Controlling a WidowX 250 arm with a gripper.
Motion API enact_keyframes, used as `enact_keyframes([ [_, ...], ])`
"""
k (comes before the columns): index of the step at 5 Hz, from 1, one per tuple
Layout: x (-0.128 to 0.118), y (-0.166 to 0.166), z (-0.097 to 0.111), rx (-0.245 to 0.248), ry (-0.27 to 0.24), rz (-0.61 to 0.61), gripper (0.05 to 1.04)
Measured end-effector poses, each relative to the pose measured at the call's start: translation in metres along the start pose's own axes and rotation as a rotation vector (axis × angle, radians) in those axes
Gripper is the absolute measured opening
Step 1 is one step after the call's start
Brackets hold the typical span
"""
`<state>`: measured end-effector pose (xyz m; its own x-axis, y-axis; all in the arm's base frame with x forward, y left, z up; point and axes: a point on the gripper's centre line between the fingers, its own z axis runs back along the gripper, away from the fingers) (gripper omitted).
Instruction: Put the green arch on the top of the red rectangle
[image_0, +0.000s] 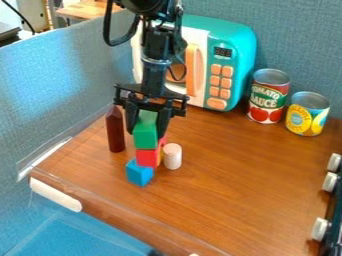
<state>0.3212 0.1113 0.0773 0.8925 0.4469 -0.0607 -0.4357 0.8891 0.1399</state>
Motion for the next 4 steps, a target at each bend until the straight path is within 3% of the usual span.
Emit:
enact_keyframes([
  [1, -0.002, 0.0, -0.001, -0.002, 0.0, -0.005, 0.678],
  [2, -0.001, -0.002, -0.002, -0.015, -0.006, -0.007, 0.939],
  [3, -0.001, -0.004, 0.005, -0.026, -0.032, -0.006, 1.007],
  [4, -0.001, -0.009, 0.009, -0.051, -0.047, -0.008, 1.002],
])
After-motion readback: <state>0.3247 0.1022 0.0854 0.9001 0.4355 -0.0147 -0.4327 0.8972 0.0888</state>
